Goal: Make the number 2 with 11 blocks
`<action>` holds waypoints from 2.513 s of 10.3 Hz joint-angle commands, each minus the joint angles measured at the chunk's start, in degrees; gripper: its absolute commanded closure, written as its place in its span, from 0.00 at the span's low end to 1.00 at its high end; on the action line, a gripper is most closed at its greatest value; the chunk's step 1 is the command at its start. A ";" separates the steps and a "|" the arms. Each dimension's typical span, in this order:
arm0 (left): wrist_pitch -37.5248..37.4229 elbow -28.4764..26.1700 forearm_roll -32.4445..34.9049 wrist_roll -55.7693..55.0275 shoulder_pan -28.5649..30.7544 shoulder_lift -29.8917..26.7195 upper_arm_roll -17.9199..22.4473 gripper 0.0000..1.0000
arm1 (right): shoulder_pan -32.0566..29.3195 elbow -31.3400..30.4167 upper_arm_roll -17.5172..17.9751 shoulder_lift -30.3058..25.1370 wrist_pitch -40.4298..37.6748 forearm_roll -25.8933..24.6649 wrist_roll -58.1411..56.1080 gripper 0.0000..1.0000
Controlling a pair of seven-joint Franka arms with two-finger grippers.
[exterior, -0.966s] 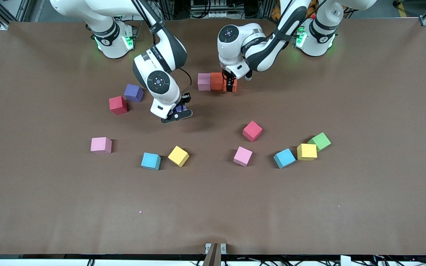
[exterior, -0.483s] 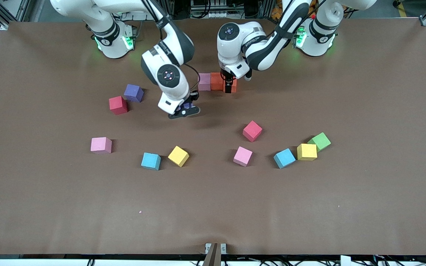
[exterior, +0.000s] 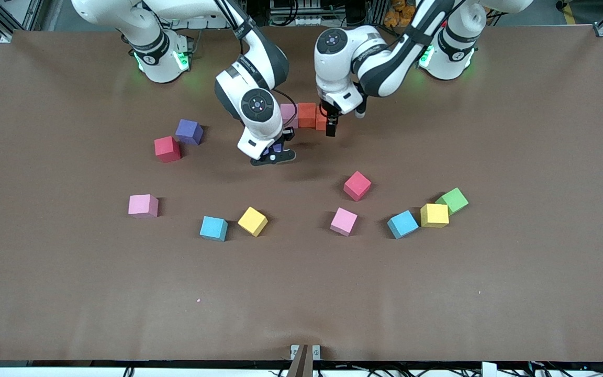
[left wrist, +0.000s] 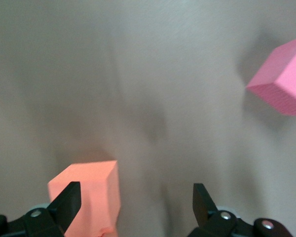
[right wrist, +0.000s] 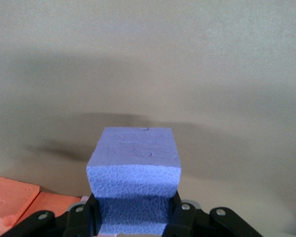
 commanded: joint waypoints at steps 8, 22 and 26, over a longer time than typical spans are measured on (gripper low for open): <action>-14.99 18.99 1.14 39.12 12.76 8.41 -0.13 0.00 | 9.07 18.96 0.26 13.43 -2.17 1.06 17.16 1.00; -16.45 28.97 1.76 54.97 15.31 22.32 0.22 0.00 | 12.15 19.85 1.49 17.58 1.35 4.75 17.69 1.00; -13.82 28.62 1.93 54.88 15.22 23.99 0.22 0.00 | 13.03 19.85 1.58 17.92 1.35 4.84 18.21 1.00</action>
